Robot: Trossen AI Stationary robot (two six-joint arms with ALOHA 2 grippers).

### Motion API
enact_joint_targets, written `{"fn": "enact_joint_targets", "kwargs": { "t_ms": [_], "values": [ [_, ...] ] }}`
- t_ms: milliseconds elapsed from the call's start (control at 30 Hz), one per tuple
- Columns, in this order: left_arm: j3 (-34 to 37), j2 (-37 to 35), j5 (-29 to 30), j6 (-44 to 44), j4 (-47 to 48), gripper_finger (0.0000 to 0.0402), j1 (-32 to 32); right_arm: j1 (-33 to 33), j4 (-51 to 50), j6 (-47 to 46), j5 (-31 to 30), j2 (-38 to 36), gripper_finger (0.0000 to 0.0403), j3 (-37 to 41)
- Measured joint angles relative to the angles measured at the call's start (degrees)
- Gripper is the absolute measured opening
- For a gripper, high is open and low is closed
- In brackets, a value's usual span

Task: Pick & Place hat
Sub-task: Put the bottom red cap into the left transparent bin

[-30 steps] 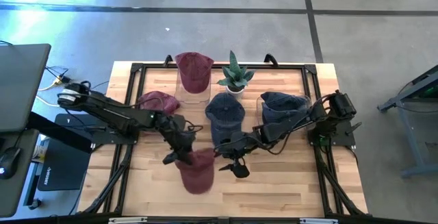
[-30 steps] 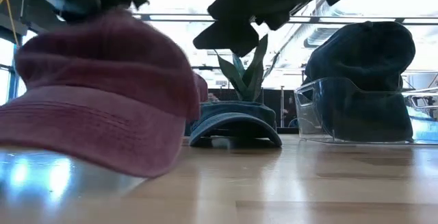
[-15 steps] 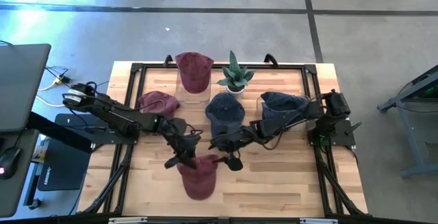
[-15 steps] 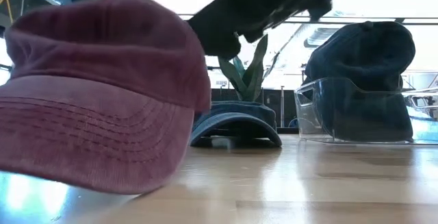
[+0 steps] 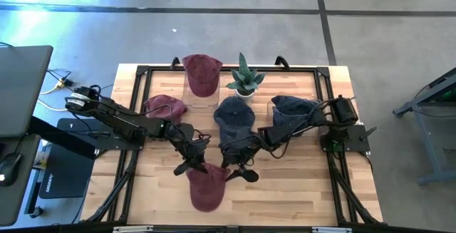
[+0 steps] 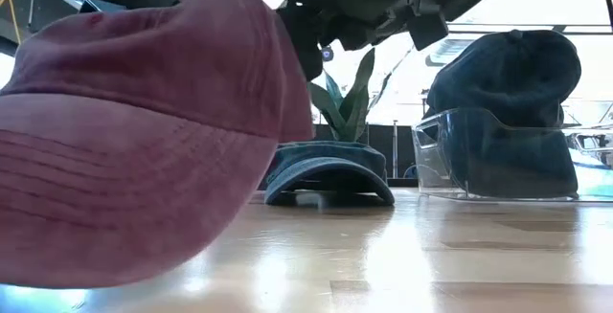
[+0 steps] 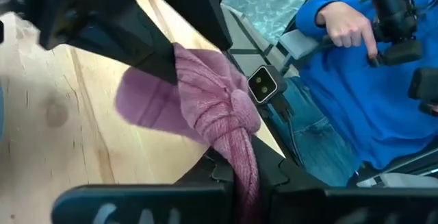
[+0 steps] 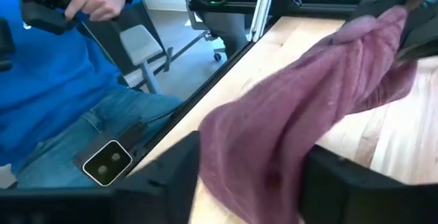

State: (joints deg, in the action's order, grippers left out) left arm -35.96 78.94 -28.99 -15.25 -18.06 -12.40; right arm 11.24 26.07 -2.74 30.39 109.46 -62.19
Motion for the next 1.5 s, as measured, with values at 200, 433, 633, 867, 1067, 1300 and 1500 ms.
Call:
{"fn": "enact_joint_targets", "kwargs": {
  "t_ms": [200, 433, 633, 867, 1067, 1300, 1500],
  "values": [
    [0.0, 0.0, -0.05, -0.13, -1.46, 0.0004, 0.0, 0.34, 1.4, -0.28, -1.61, -0.01, 0.0067, 0.0],
    [0.0, 0.0, -2.46, -0.06, -2.82, 0.0086, -0.02, 0.33, -1.64, 0.73, -0.12, -0.37, 0.002, 0.0],
    [-0.03, 2.75, -7.22, 2.28, -0.08, 0.0172, -1.2, 0.56, -4.61, 3.26, 0.94, -1.52, 0.0008, 0.0],
    [0.03, 5.93, -13.63, 3.56, -2.58, 0.0169, -4.02, 1.21, -6.9, 4.33, 3.94, -3.07, 0.0005, 0.0],
    [-0.04, 5.63, -16.97, 3.64, -8.99, 0.011, -7.67, 1.55, -10.72, 2.8, 6.56, -5.32, 0.0014, 0.0],
    [0.04, 4.81, -13.9, 8.03, -9.0, 0.0054, -8.92, 2.47, -10.84, 3.68, 9.07, -5.28, 0.0006, 0.02],
    [0.02, 4.79, -8.0, 8.98, -9.25, 0.0043, -8.98, 2.43, -9.63, 3.12, 4.23, -5.26, 0.0028, 0.05]
  ]
}}
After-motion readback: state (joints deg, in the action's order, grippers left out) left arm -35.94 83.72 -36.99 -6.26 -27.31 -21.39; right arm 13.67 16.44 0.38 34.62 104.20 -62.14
